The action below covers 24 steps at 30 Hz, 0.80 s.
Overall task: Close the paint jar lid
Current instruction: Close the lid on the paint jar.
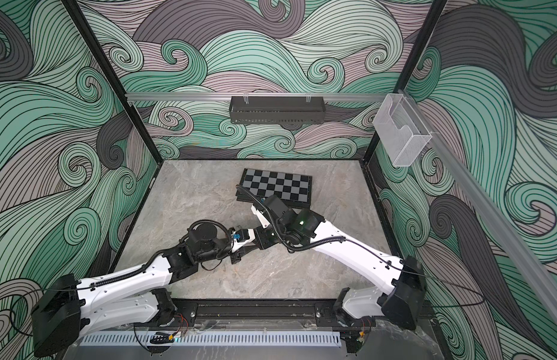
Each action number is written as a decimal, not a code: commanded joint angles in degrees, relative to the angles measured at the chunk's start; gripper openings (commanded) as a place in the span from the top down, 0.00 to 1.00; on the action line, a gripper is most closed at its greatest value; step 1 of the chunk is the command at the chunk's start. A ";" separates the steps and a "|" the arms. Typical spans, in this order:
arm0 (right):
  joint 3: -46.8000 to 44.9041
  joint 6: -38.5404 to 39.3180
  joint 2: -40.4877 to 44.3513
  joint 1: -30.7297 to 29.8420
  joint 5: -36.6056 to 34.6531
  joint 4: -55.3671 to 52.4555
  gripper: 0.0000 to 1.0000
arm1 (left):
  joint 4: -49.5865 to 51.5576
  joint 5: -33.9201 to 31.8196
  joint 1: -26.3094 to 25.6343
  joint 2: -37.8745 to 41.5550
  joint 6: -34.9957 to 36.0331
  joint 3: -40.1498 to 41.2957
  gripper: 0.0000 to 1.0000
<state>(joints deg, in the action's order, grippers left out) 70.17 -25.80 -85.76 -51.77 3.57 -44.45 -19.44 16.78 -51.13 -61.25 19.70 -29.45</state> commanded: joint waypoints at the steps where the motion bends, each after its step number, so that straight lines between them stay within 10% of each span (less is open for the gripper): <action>1: 1.72 -0.57 0.40 0.72 -0.95 1.47 0.52 | -2.57 2.30 -0.32 1.22 0.82 -2.32 0.90; 24: 0.79 13.89 12.97 8.66 2.61 1.46 0.02 | 1.44 3.22 -0.34 0.89 0.72 -1.79 0.89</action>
<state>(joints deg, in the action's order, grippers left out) 72.05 -16.23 -73.19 -44.69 3.86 -45.32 -19.40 18.55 -51.16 -61.25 19.92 -29.56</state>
